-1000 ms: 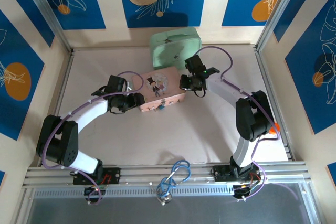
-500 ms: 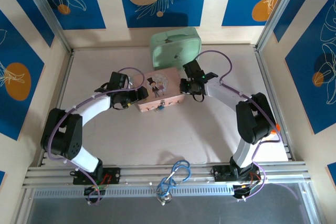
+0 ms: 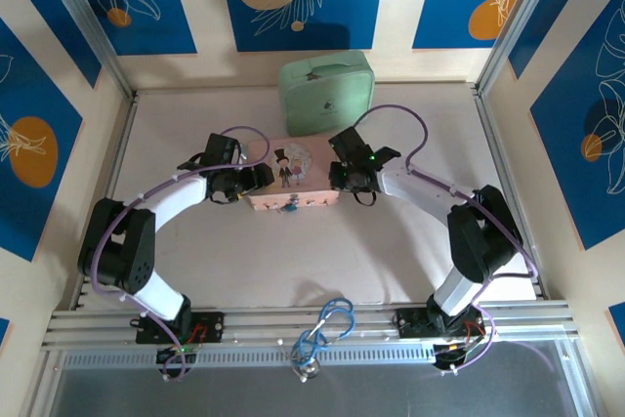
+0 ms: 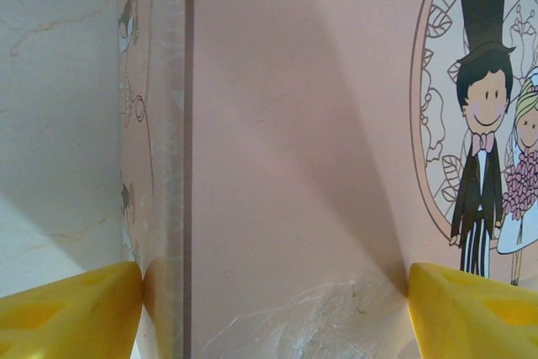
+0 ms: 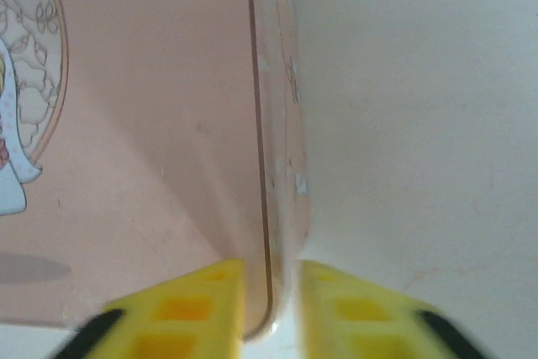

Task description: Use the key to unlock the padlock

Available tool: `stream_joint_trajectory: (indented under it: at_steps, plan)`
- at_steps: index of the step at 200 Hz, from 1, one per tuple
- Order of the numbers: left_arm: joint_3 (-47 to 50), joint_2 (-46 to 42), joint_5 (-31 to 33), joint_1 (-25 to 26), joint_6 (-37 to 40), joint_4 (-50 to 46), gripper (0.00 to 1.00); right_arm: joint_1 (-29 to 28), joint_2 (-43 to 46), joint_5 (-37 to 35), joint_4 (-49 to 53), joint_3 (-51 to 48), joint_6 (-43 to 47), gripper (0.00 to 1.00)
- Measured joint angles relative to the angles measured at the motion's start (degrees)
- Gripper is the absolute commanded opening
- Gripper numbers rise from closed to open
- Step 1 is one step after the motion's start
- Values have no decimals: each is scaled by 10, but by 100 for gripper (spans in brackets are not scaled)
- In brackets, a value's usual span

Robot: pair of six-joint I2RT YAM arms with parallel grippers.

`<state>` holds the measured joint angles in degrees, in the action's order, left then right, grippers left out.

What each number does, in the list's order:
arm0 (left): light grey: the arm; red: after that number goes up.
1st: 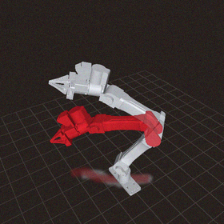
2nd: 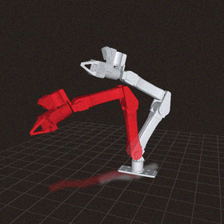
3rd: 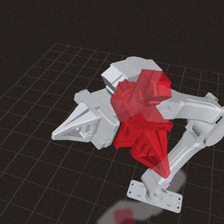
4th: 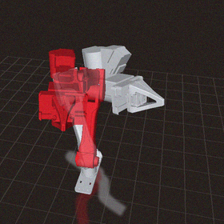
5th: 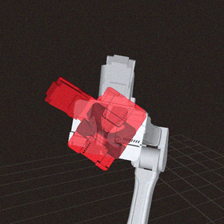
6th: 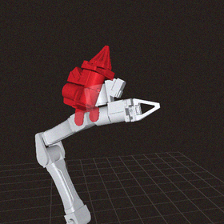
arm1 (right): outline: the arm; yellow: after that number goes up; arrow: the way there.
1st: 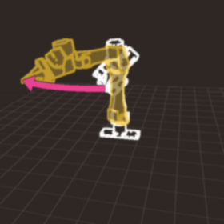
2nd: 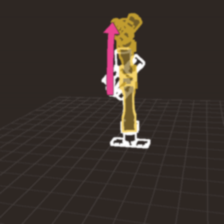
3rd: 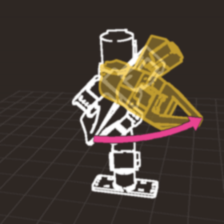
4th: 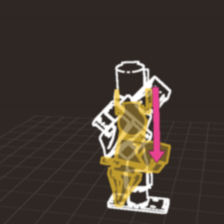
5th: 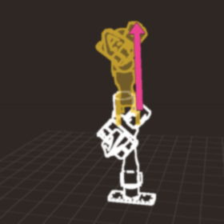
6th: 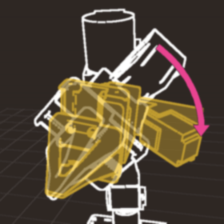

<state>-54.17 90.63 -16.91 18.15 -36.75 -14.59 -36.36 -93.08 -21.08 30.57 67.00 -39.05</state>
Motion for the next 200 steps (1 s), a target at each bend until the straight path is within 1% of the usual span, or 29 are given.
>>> stream_joint_trajectory:
  at_steps: [9, 23, 41, 55, 70, 85, 99, 120, 133, 153, 200]
  plan:
    - [0, 0, 0, 0, 0, 0, 78, -12, 22, -15, 6, -11, 2, 53]
    - [0, 0, 0, 0, 0, 0, 78, -44, 72, -44, 6, -29, 0, 61]
    - [0, 0, -1, 0, 0, 0, 77, -101, 135, -72, -26, -54, -1, 64]
    - [0, 0, -2, -1, 0, 0, 77, -147, 155, -89, -67, -74, -2, 66]
    - [0, 0, -3, -1, 0, 0, 77, -191, 130, -109, -106, -84, -2, 66]
    - [0, 0, -6, -2, 0, 0, 77, -227, 68, -127, -134, -82, -3, 66]
    - [0, 2, -9, -3, 0, 2, 78, -247, 3, -135, -139, -68, -4, 66]
    - [0, 2, -12, -4, 0, 2, 79, -259, -80, -137, -125, -30, -11, 66]
    - [0, 2, -12, -4, 0, 1, 80, -257, -110, -146, -113, -6, -16, 66]
    - [0, 1, -11, -4, 2, 0, 82, -246, -128, -151, -103, 19, -17, 67]
    - [0, -12, -11, -5, 3, -9, 82, -225, -171, -169, -98, 63, -15, 65]
